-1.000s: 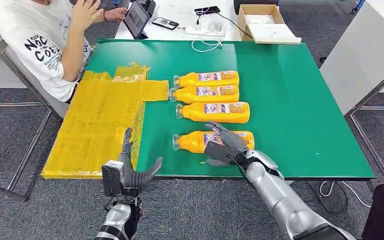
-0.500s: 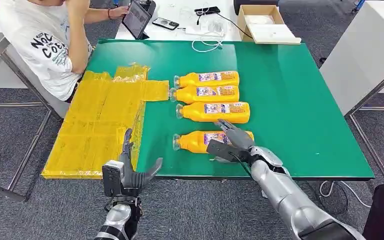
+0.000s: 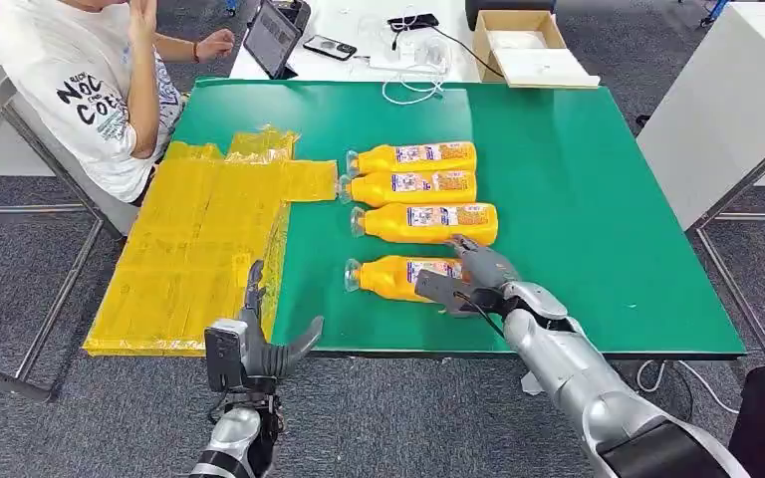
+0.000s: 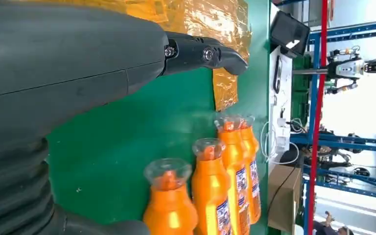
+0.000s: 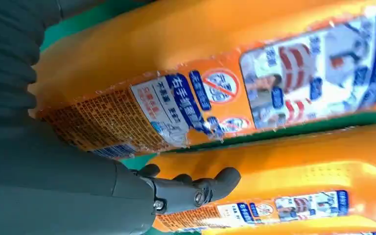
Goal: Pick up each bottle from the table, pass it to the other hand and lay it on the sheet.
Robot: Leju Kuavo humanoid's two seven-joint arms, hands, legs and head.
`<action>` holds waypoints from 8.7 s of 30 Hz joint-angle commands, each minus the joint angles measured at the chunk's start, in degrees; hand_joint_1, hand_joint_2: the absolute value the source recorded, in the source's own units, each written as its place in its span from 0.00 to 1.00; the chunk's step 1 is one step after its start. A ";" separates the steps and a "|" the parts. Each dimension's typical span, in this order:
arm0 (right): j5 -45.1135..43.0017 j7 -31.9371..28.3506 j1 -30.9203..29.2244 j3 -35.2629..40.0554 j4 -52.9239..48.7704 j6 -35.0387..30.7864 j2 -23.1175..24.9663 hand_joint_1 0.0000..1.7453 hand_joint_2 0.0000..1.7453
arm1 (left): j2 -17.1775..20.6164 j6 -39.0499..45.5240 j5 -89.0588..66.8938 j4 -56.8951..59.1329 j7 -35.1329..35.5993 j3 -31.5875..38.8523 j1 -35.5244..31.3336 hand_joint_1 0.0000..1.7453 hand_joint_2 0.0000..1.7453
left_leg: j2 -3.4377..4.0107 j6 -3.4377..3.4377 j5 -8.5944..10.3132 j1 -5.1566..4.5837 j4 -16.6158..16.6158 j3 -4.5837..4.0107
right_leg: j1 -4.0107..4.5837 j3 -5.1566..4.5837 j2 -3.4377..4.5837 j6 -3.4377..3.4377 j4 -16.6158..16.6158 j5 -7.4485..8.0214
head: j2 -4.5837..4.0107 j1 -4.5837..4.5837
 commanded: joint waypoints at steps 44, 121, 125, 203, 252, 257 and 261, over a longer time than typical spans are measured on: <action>-17.58 -28.45 26.89 -24.33 -44.83 -32.95 12.13 1.00 1.00 | 0.96 -14.37 15.66 -9.88 5.81 -5.59 1.68 0.00 1.00 | -0.01 0.03 -0.18 -0.03 -0.01 0.04 | -0.04 0.08 -0.03 -0.05 -0.02 -0.25 | 0.00 0.00; -6.11 -27.29 20.46 6.16 -5.72 -26.10 20.40 1.00 1.00 | -0.52 -20.94 21.72 -11.36 7.42 -8.76 -1.24 0.26 1.00 | -0.15 0.01 -0.18 0.02 -0.02 0.01 | 0.04 0.05 -0.18 -0.05 0.00 -0.32 | 0.00 0.02; -6.53 -27.54 20.54 5.76 -5.39 -25.94 20.53 1.00 1.00 | -0.45 -20.98 21.82 -11.40 7.43 -8.89 -1.12 1.00 1.00 | -0.12 0.02 -0.22 0.04 0.00 0.07 | 0.06 0.11 -0.17 -0.06 -0.01 -0.34 | 0.00 0.02; -27.78 -29.62 26.11 -4.88 -46.65 -31.61 17.04 0.00 0.00 | 14.75 13.88 -81.43 44.41 26.40 13.73 -35.12 1.00 1.00 | 0.11 0.01 -0.21 0.02 -0.02 0.10 | 0.04 0.07 -0.02 -0.08 0.03 -0.34 | 0.00 0.04; -27.93 -29.62 22.55 -10.77 -32.27 -24.83 19.61 0.00 0.00 | 11.44 -21.04 -57.69 44.39 12.81 28.06 -35.50 0.00 0.00 | -0.03 -0.01 -0.10 -0.04 -0.13 0.78 | -0.01 0.79 -0.05 -0.09 -0.05 -0.25 | 0.00 0.02; -27.93 -29.62 22.55 -10.77 -32.27 -24.83 19.61 0.00 0.00 | 11.44 -21.04 -57.69 44.39 12.81 28.06 -35.50 0.00 0.00 | -0.06 0.00 -0.10 -0.03 -0.14 0.79 | 0.01 0.79 -0.10 -0.11 -0.06 -0.25 | 0.00 0.02; -27.93 -29.62 22.55 -10.77 -32.27 -24.83 19.61 0.00 0.00 | 11.44 -21.04 -57.69 44.39 12.81 28.06 -35.50 0.00 0.00 | -0.06 0.00 -0.09 -0.02 -0.11 0.75 | 0.01 0.76 -0.09 -0.07 -0.05 -0.25 | 0.00 0.04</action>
